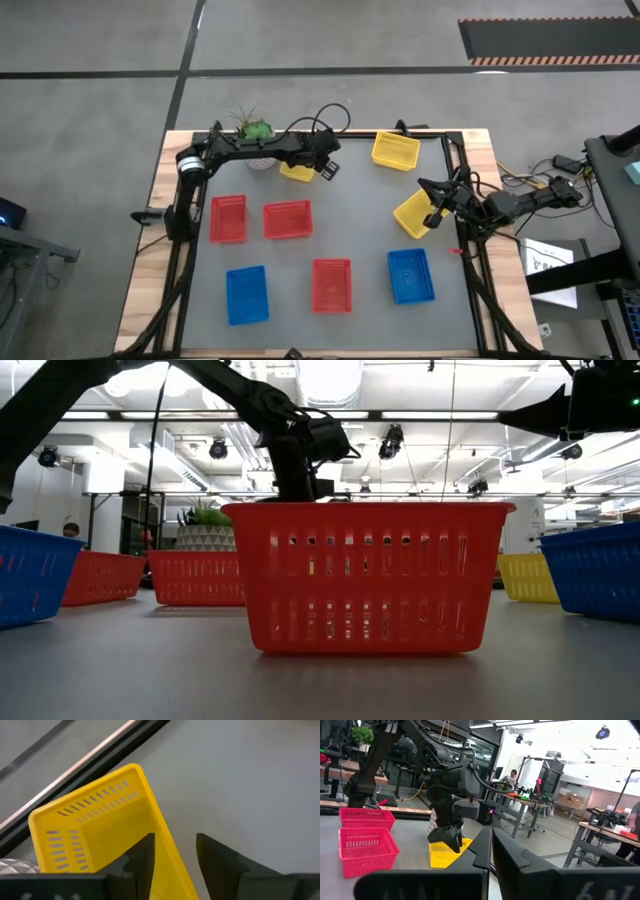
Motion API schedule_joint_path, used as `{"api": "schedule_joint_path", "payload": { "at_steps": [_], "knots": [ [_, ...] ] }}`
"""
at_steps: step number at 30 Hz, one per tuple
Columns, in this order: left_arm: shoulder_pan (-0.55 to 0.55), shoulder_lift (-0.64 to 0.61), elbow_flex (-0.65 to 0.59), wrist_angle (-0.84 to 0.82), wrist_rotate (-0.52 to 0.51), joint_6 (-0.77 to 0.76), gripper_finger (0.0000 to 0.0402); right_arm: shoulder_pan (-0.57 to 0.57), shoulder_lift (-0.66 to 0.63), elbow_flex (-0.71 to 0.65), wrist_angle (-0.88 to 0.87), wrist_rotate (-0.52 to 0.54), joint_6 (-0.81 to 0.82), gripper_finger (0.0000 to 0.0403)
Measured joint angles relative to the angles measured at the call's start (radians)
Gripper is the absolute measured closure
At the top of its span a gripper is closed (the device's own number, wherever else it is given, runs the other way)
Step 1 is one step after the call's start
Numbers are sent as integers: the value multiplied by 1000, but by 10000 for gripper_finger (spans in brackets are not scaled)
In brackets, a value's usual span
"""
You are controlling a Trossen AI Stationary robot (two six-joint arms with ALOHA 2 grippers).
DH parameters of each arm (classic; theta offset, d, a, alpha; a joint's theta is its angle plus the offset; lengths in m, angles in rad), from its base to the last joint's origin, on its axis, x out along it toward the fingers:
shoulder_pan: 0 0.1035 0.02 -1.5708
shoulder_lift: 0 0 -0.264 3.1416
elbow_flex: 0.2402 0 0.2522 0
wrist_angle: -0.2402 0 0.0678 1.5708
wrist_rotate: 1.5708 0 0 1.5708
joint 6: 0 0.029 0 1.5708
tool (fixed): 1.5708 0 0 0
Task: Stack baskets by color
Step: Stack the top left yellow bin on top of the top right yellow bin
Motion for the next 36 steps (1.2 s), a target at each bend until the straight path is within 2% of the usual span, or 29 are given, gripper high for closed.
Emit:
{"api": "schedule_joint_path", "payload": {
  "at_steps": [4,19,28,32,36],
  "knots": [
    [1,0,-12,35,-34,-1,270,0,0,0,0,0,0,394],
    [3,0,-155,210,-34,-5,269,0,0,0,-1,0,-3,394],
    [5,-1,-204,239,-34,-28,271,0,0,0,-1,0,-11,394],
    [5,-1,-215,234,-34,-28,299,0,0,0,-1,0,-12,394],
    [-2,-1,-214,235,-34,-1,355,0,0,0,-1,0,-12,394]
  ]
}}
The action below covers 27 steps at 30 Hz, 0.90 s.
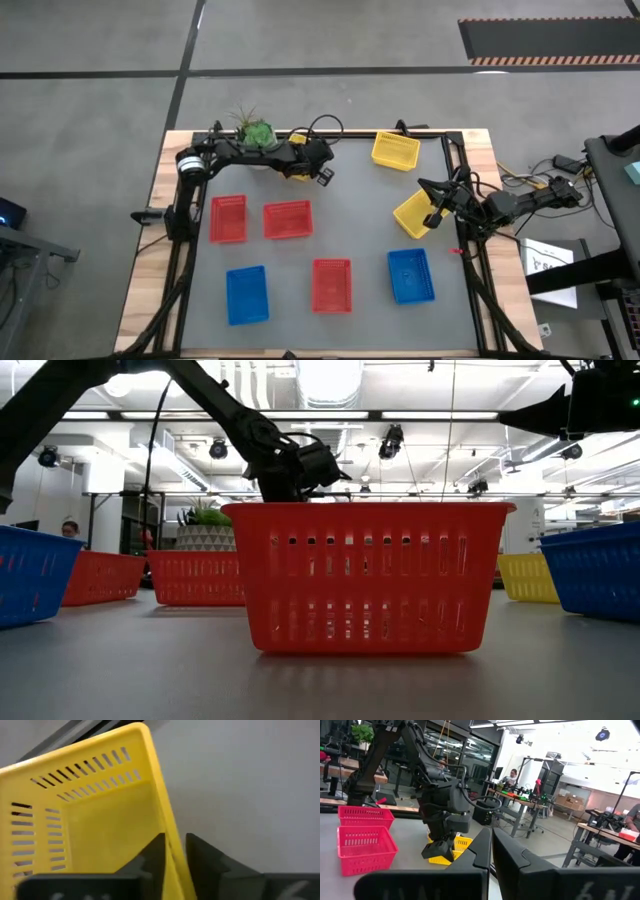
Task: Stack baskets by color
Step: Stack the top left yellow bin on top of the top right yellow bin
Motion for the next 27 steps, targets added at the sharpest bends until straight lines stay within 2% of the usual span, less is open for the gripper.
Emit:
{"api": "schedule_joint_path", "payload": {
  "at_steps": [2,6,11,14,17,19,23,27],
  "knots": [
    [-12,-3,0,-1,0,21,387,0,0,0,0,0,0,394],
    [-53,-27,14,-8,-38,110,399,0,-1,0,0,0,-3,394],
    [-131,-61,70,-5,-71,413,401,0,0,0,0,0,-12,394],
    [-172,-68,123,-10,-5,593,401,0,-1,3,-4,-5,-13,394],
    [-203,-68,172,-10,129,777,401,0,0,34,-10,-14,9,394],
    [-217,-61,198,27,166,854,401,0,0,66,-59,-59,50,394],
    [-217,-46,234,100,233,892,401,0,5,139,-184,-193,134,394],
    [-204,-27,271,174,264,909,401,0,8,210,-284,-246,209,394]
  ]
}}
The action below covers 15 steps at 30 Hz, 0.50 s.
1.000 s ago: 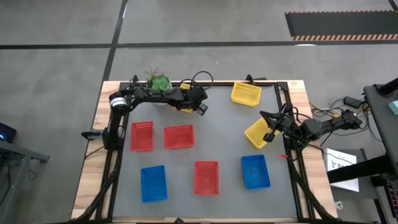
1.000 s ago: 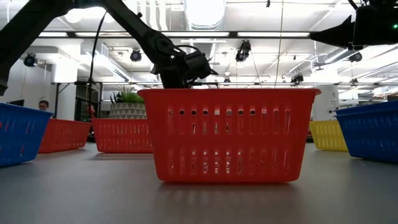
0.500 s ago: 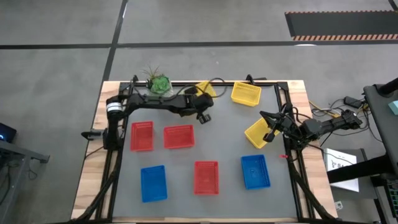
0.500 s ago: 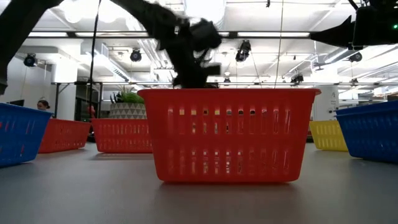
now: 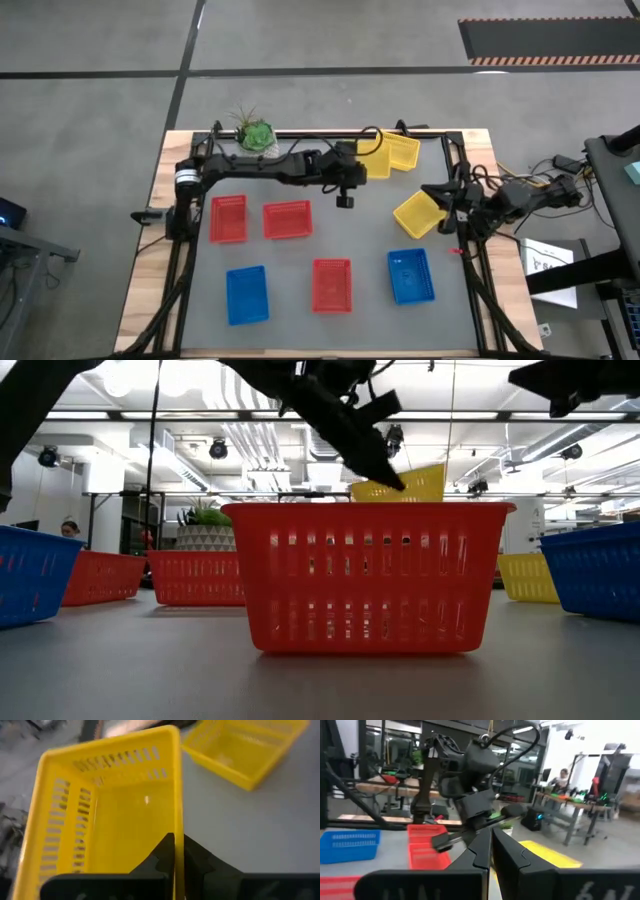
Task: Stack baskets by color
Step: Stack the top left yellow bin on top of the top right yellow bin
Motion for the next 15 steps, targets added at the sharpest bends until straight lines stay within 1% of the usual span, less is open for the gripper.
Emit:
{"api": "schedule_joint_path", "payload": {
  "at_steps": [4,6,9,12,15],
  "knots": [
    [15,9,3,80,51,34,401,0,0,38,-75,-9,53,394],
    [21,15,3,130,74,34,401,0,0,45,-84,-24,56,394],
    [29,29,5,181,80,34,402,0,0,49,-82,-26,57,394],
    [37,67,31,221,80,34,402,0,0,44,-75,-26,53,394],
    [47,134,92,226,81,34,402,0,-1,41,-74,-25,45,394]
  ]
}}
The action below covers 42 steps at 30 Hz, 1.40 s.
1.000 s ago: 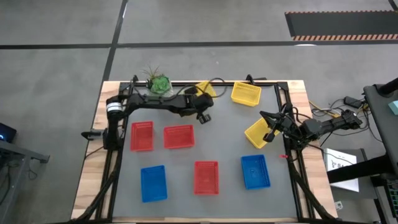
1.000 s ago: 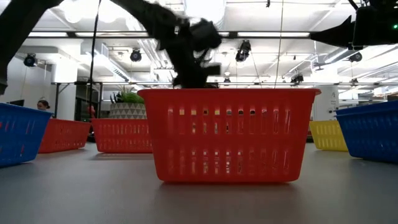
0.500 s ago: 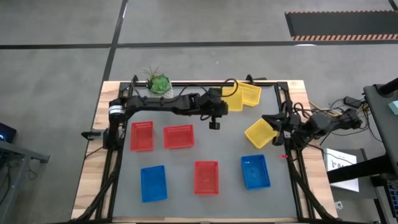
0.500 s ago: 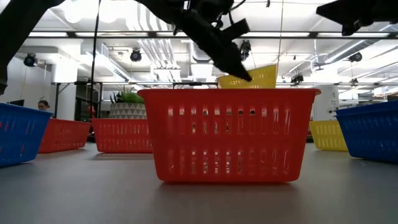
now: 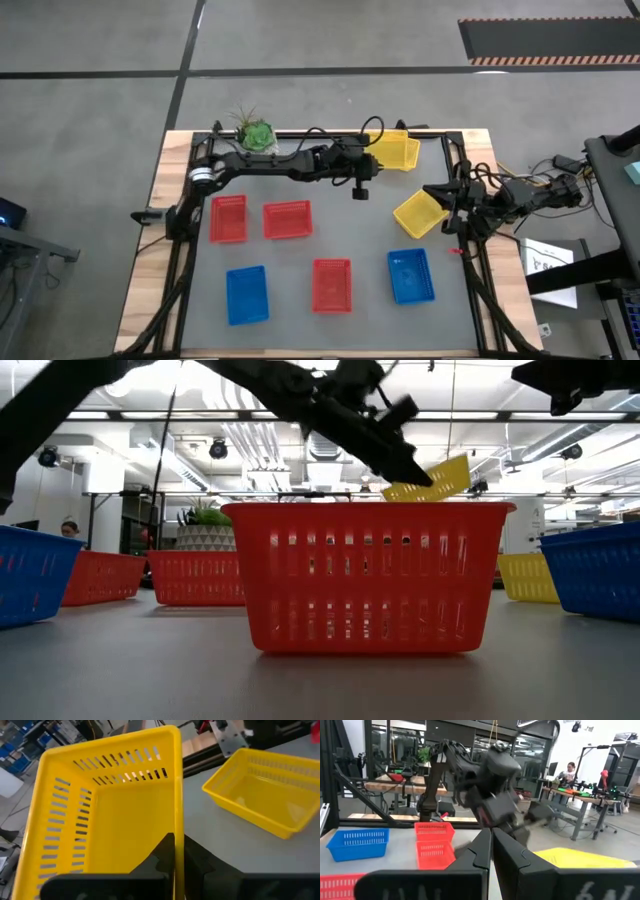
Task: Stack baskets by color
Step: Stack the top left yellow bin on top of the top right yellow bin
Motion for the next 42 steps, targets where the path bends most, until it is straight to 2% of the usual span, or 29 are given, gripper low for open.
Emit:
{"api": "schedule_joint_path", "payload": {
  "at_steps": [7,12,18,30,36,42],
  "knots": [
    [41,152,182,-3,2,10,402,0,0,6,-4,-17,1,394],
    [78,237,310,4,100,2,402,0,-1,6,1,-77,-18,394],
    [92,314,410,8,119,1,402,0,-2,13,1,-78,-24,394],
    [120,334,384,-16,122,-1,402,0,-1,13,0,-78,-46,394],
    [125,335,383,-2,172,-2,402,0,-1,14,0,-77,-46,394],
    [125,335,377,-9,172,-27,402,0,-1,17,0,-77,-46,394]
  ]
}}
